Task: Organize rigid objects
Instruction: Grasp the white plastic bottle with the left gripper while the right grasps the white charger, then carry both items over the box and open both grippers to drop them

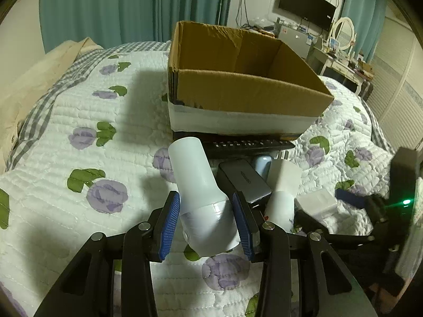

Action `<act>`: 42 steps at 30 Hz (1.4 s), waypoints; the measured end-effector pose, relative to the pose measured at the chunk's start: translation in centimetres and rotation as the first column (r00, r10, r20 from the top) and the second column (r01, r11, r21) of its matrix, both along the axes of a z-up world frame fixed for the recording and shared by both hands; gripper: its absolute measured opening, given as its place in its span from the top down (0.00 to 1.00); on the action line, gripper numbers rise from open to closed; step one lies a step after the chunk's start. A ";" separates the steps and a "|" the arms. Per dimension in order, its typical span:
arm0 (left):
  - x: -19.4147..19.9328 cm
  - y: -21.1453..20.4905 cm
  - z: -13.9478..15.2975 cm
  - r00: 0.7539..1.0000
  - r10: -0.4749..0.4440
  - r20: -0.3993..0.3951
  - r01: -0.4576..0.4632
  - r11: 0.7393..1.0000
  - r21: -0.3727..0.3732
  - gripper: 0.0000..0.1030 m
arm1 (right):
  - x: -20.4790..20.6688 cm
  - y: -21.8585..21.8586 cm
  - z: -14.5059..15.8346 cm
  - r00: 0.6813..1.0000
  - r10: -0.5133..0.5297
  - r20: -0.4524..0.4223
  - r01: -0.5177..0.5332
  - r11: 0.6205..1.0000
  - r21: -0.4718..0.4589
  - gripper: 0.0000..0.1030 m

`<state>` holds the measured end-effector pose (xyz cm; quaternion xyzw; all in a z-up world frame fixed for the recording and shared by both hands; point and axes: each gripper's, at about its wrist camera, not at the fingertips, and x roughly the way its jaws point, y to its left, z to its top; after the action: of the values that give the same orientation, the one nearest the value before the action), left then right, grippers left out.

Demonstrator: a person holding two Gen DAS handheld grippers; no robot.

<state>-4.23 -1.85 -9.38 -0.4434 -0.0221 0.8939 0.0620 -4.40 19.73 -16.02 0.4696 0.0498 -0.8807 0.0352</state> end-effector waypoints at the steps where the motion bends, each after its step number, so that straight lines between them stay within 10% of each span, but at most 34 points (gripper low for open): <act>1: 0.0 0.1 -0.1 1.000 0.000 -0.001 0.000 1.000 -0.002 0.59 | -0.1 0.0 -0.3 1.000 0.003 0.011 -0.003 1.000 -0.014 0.22; 12: 0.6 0.5 1.2 0.999 -0.002 -0.048 0.001 1.000 -0.020 0.59 | 1.1 0.8 1.4 0.998 0.023 -0.051 -0.028 0.995 -0.098 0.39; 30: -4.0 2.1 10.6 0.967 0.019 -0.254 -0.038 0.997 -0.070 0.59 | -2.9 0.6 17.7 0.901 0.076 -0.427 -0.124 0.989 -0.086 0.39; 42: -11.2 2.9 8.3 0.973 0.007 -0.229 -0.041 0.989 -0.142 0.59 | -15.6 0.9 11.7 0.950 0.085 -0.301 -0.121 0.987 -0.104 0.39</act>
<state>-15.41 1.02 -1.03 -0.3409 0.0450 0.9388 0.0208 -19.96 20.67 -4.31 0.3263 0.0255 -0.9394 0.1019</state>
